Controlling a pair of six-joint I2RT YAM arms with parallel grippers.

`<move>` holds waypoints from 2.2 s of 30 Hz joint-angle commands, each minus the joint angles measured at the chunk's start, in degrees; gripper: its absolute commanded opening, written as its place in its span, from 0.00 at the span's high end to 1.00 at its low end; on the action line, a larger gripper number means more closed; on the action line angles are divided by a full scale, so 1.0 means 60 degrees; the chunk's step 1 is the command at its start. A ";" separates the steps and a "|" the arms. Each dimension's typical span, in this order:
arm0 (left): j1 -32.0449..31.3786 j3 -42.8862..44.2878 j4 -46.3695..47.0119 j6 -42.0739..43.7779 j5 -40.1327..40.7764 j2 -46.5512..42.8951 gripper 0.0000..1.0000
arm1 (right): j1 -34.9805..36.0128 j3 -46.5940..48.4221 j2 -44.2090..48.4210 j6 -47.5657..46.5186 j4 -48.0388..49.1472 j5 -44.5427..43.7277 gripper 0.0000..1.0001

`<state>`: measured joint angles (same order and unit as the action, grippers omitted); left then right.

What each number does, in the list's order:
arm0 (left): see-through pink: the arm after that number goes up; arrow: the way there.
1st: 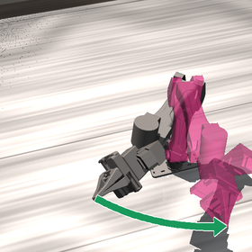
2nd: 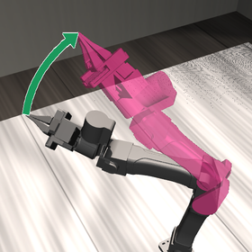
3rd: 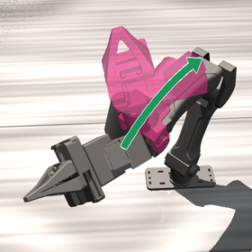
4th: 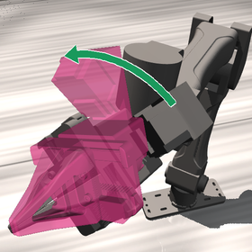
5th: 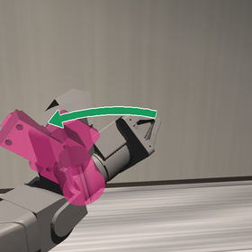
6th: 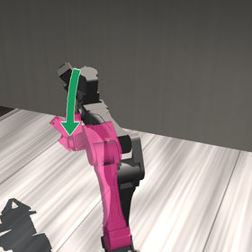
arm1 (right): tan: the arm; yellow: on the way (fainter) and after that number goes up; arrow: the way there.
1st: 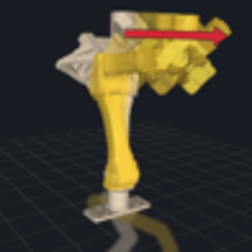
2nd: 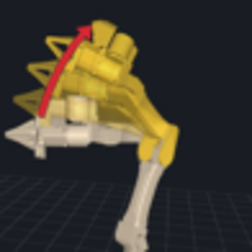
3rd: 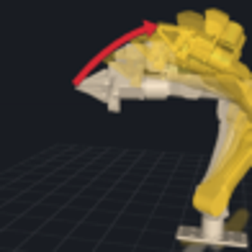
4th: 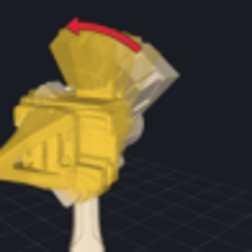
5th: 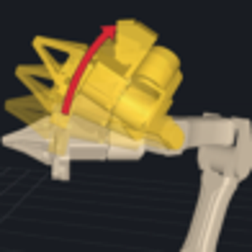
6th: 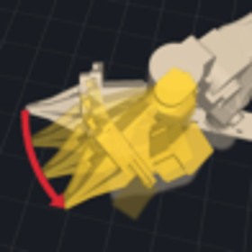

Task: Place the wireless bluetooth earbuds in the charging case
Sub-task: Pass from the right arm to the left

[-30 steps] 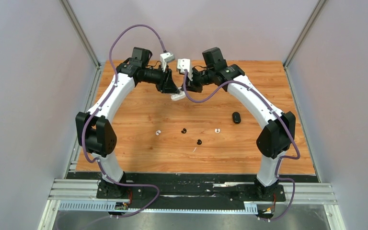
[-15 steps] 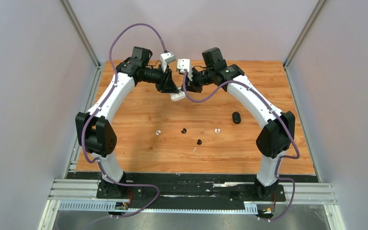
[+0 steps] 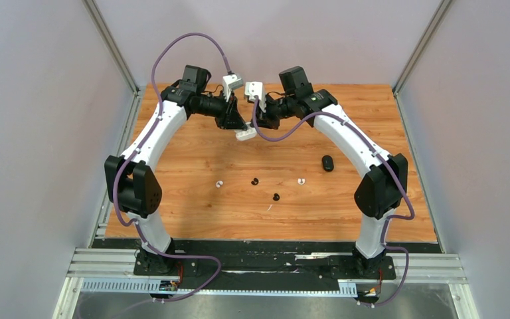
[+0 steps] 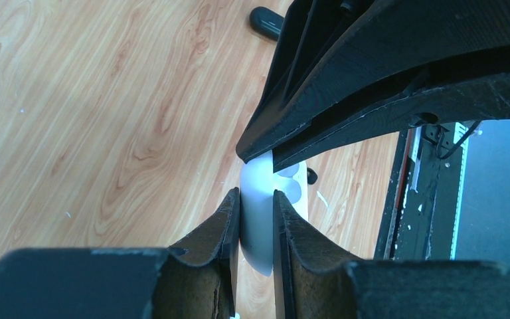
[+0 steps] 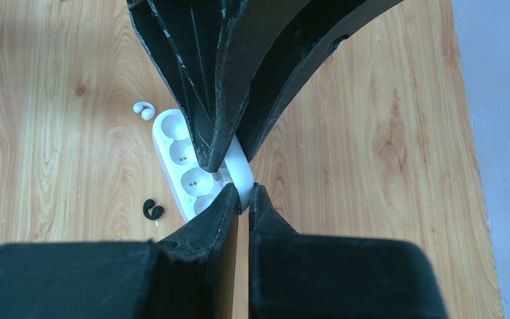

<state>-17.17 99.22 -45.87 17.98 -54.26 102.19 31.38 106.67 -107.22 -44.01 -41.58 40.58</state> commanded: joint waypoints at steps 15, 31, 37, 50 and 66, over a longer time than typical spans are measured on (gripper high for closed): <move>0.0008 0.0412 -0.0108 0.0380 -0.0169 -0.0533 0.60 | 0.0066 0.0469 -0.0168 0.0054 0.0148 0.0134 1.00; 0.0049 0.0367 -0.0233 0.0530 0.0186 -0.0292 0.63 | 0.0059 0.0597 -0.0221 0.0186 0.0159 0.0282 1.00; 0.0049 0.0375 -0.0071 0.0442 0.0219 -0.0225 0.68 | 0.0059 0.0578 -0.0206 0.0172 0.0163 0.0325 1.00; 0.0049 0.0333 0.0228 0.0282 0.0068 -0.0159 0.70 | 0.0059 0.0590 -0.0207 0.0186 0.0162 0.0386 1.00; 0.0056 0.0328 0.0065 0.0378 0.0085 -0.0022 0.74 | 0.0059 0.0598 -0.0202 0.0186 0.0163 0.0358 1.00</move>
<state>-17.06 99.26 -45.82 19.70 -52.58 101.93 31.42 107.96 -108.68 -43.13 -41.56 41.01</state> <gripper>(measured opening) 0.298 0.050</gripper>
